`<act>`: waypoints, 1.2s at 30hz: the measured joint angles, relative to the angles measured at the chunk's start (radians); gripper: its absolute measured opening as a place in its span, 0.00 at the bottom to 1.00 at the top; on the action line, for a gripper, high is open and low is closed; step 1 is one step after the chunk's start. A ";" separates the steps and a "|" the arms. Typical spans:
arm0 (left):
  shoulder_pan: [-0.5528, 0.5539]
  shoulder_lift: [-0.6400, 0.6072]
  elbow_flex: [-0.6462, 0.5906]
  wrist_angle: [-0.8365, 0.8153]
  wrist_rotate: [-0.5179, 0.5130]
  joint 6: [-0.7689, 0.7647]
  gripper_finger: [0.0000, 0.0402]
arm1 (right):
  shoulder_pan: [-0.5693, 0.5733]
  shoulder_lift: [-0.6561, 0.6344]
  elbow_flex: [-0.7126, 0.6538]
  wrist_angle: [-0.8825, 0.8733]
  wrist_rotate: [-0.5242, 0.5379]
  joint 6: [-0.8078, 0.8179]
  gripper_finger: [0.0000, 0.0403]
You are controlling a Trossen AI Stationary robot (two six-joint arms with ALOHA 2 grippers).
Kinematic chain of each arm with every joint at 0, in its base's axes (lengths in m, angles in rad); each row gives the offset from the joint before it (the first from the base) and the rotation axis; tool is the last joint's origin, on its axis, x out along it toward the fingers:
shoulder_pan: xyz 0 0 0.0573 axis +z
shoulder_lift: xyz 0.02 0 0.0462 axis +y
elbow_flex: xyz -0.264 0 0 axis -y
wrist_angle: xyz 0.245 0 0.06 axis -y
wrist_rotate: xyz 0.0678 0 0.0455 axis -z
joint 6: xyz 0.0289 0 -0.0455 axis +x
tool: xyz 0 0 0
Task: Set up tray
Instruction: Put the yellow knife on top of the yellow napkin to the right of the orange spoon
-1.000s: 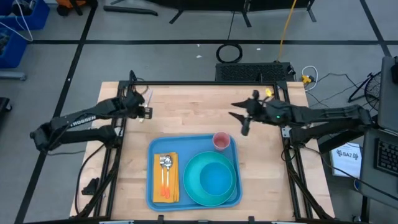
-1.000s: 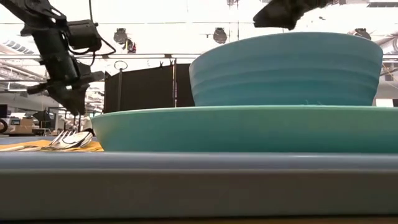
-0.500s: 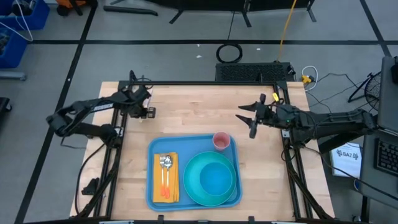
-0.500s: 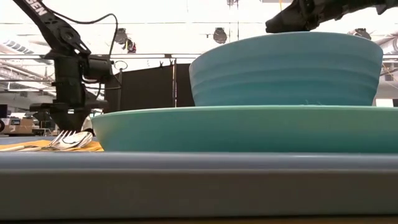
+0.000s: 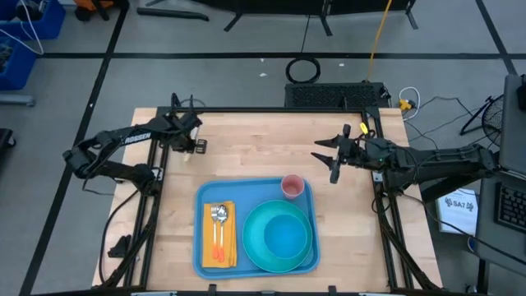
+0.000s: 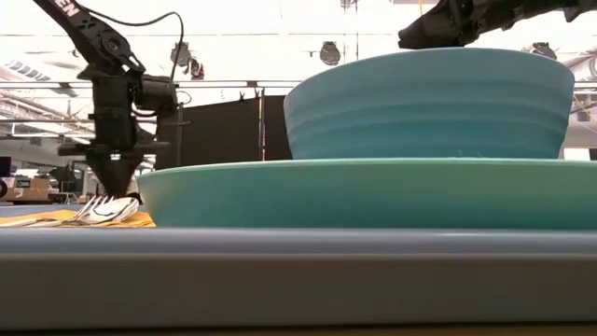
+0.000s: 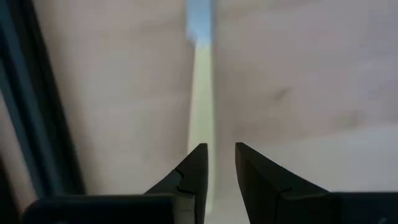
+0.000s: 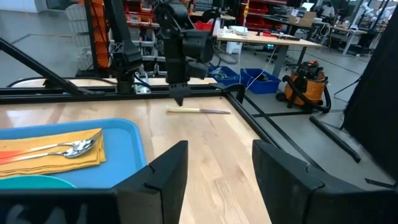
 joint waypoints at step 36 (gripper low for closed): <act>-0.011 0.191 0.003 0.053 -0.047 0.060 0.16 | 0.001 0.000 0.000 -0.004 -0.002 0.035 0.41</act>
